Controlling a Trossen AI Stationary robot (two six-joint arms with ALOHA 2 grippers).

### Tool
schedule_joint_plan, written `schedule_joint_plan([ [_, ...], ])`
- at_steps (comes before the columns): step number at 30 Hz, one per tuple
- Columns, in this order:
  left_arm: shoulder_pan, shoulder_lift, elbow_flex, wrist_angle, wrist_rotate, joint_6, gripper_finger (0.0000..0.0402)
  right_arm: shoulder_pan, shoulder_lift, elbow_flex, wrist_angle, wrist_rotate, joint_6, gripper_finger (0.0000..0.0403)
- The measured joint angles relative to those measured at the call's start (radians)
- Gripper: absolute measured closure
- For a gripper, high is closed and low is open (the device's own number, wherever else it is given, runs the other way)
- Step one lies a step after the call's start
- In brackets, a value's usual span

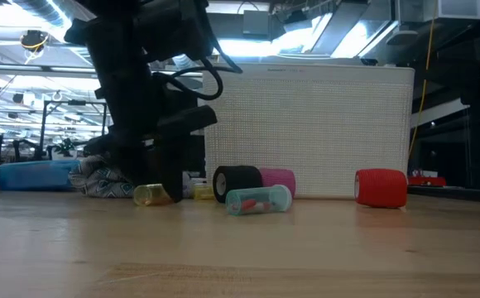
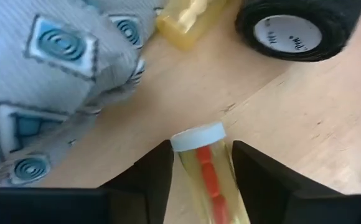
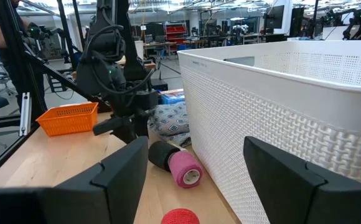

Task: Pick & Place Medicine items
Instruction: Put the bottom yellow pill bottle into the orange bin

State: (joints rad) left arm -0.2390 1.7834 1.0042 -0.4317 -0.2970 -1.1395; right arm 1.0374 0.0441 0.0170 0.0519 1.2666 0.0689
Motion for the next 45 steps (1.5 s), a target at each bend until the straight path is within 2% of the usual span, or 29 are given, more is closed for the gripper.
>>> schedule_joint_plan([
  [9, 0.001, 0.002, 0.001, 0.106, 0.007, 0.086, 0.0287, 0.000, 0.000, 0.000, 0.000, 0.000, 0.000, 0.0137],
  [12, -0.001, 0.003, 0.001, 0.172, 0.038, 0.136, 0.0293, 0.000, 0.000, 0.000, 0.000, 0.000, 0.000, 0.0137],
  [20, -0.010, -0.033, 0.003, 0.372, 0.153, 0.378, 0.0293, 0.000, 0.000, 0.000, 0.000, 0.000, 0.000, 0.0137],
  [27, -0.045, -0.135, 0.003, 0.437, 0.200, 0.606, 0.0299, 0.000, 0.000, 0.000, 0.000, -0.002, 0.000, 0.0137],
  [32, -0.092, -0.232, 0.000, 0.428, 0.204, 0.716, 0.0299, 0.000, 0.000, 0.000, 0.000, -0.002, 0.000, 0.0137],
  [37, -0.162, -0.350, 0.000, 0.335, 0.183, 0.785, 0.0299, 0.000, 0.000, 0.000, 0.001, -0.002, 0.000, 0.0137],
  [41, -0.231, -0.432, 0.000, 0.206, 0.138, 0.789, 0.0299, 0.000, 0.000, 0.000, 0.000, -0.002, 0.000, 0.0137],
  [45, -0.295, -0.492, 0.000, 0.074, 0.099, 0.727, 0.0299, 0.000, 0.000, 0.000, 0.000, -0.002, 0.000, 0.0137],
])
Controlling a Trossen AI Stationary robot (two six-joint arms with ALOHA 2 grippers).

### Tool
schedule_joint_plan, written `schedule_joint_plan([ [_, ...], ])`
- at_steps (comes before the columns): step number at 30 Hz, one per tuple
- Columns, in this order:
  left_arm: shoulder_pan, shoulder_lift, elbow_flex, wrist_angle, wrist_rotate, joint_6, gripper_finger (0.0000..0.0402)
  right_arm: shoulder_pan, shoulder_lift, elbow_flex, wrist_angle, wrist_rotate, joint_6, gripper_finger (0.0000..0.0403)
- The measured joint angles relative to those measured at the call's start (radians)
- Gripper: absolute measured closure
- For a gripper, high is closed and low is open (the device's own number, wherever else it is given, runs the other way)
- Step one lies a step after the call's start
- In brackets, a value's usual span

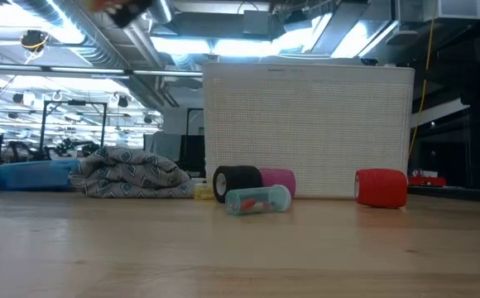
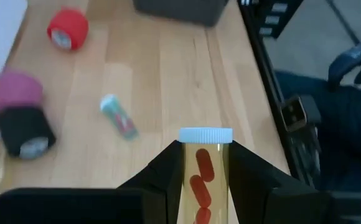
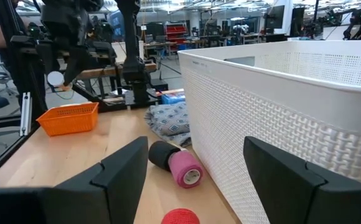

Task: Pick & Place Medicine items
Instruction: Put the bottom yellow pill bottle into the orange bin

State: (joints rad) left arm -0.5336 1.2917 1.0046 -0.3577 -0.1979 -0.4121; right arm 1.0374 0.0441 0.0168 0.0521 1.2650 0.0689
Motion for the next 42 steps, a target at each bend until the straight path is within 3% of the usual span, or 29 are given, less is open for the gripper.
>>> schedule_joint_plan([
  [8, -0.160, -0.028, 0.000, -0.210, -0.110, -0.257, 0.0299, 0.000, 0.000, 0.000, 0.000, 0.002, 0.000, 0.0137],
  [16, -0.352, -0.028, 0.000, -0.300, -0.324, -0.460, 0.0299, 0.000, 0.000, 0.000, 0.000, 0.002, 0.000, 0.0137],
  [28, -0.633, -0.026, -0.001, -0.624, -0.349, -1.024, 0.0299, 0.000, 0.000, 0.000, 0.000, 0.002, 0.000, 0.0137],
  [33, -0.717, -0.016, -0.067, -0.578, -0.392, -1.117, 0.0299, 0.000, 0.000, 0.000, 0.000, 0.002, 0.000, 0.0137],
  [42, -0.728, 0.043, -0.221, -0.468, -0.311, -1.268, 0.0273, 0.000, 0.000, 0.000, 0.000, 0.001, 0.000, 0.0137],
])
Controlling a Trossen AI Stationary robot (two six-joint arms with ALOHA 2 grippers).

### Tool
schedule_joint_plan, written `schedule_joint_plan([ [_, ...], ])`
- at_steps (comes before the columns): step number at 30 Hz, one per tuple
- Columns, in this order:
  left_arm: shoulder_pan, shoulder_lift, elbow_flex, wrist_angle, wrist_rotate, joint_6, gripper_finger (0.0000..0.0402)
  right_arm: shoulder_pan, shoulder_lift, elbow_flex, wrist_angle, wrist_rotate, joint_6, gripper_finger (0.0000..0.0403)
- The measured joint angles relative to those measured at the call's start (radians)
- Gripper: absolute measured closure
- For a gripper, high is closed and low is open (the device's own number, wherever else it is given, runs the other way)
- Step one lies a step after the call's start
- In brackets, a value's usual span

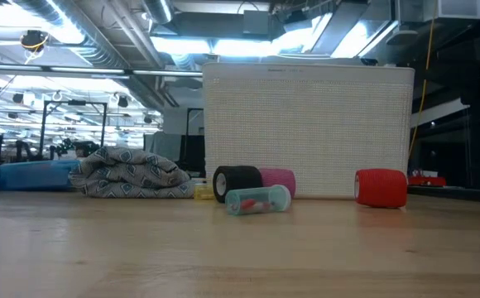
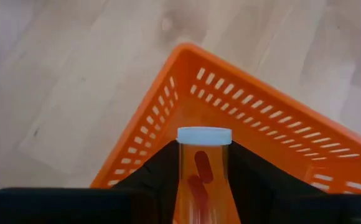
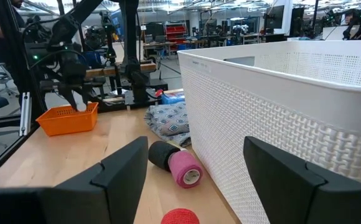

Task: Pick & Place Medicine items
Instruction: Put the bottom yellow pill bottle into the orange bin, then put the green pill bottle into the orange bin

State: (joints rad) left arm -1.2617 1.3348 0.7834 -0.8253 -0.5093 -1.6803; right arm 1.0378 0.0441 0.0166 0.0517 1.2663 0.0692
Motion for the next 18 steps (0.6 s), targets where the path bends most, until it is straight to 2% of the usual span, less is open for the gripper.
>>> schedule_joint_plan([
  [9, 0.002, 0.001, -0.009, 0.056, -0.005, 0.013, 0.0194, 0.000, 0.000, 0.000, 0.000, 0.000, 0.000, 0.0137],
  [14, 0.030, -0.006, 0.022, 0.041, -0.142, 0.121, 0.0173, 0.000, 0.000, 0.000, 0.000, 0.000, 0.000, 0.0137],
  [18, 0.087, -0.023, 0.077, 0.040, -0.274, 0.319, 0.0173, 0.000, 0.000, 0.000, 0.000, 0.000, 0.000, 0.0137],
])
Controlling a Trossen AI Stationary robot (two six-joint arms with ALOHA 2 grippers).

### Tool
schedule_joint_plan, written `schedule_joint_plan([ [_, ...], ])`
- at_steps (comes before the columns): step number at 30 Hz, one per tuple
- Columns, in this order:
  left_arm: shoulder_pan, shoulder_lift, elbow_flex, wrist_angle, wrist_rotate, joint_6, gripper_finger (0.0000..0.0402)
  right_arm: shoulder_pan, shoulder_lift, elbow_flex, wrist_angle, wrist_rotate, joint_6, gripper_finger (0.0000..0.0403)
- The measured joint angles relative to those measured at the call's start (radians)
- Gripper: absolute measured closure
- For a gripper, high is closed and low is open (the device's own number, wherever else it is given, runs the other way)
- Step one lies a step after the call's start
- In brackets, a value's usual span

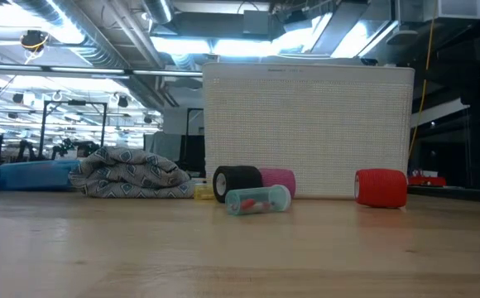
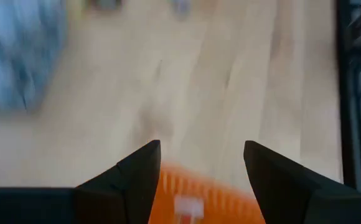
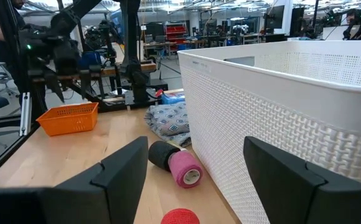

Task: Pick & Place Medicine items
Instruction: Put the green pill bottle into the orange bin

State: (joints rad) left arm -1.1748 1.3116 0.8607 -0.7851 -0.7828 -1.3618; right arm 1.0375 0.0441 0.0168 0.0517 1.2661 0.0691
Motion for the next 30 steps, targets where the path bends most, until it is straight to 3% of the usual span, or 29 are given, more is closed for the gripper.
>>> schedule_joint_plan([
  [4, 0.087, -0.017, 0.065, 0.012, -0.157, 0.249, 0.0175, 0.000, 0.000, 0.000, 0.000, 0.000, 0.000, 0.0137],
  [6, 0.158, -0.022, 0.091, 0.030, -0.158, 0.373, 0.0175, 0.000, 0.000, 0.000, 0.000, 0.000, 0.000, 0.0137],
  [17, 0.647, 0.050, 0.105, 0.431, 0.191, 0.868, 0.0175, 0.000, 0.000, 0.000, 0.000, 0.000, 0.000, 0.0137],
  [22, 0.774, 0.121, 0.105, 0.559, 0.317, 0.987, 0.0176, 0.000, 0.000, 0.000, 0.000, 0.000, 0.000, 0.0137],
  [30, 0.892, 0.250, 0.105, 0.715, 0.444, 1.018, 0.0176, 0.000, 0.000, 0.000, 0.000, 0.000, 0.000, 0.0137],
])
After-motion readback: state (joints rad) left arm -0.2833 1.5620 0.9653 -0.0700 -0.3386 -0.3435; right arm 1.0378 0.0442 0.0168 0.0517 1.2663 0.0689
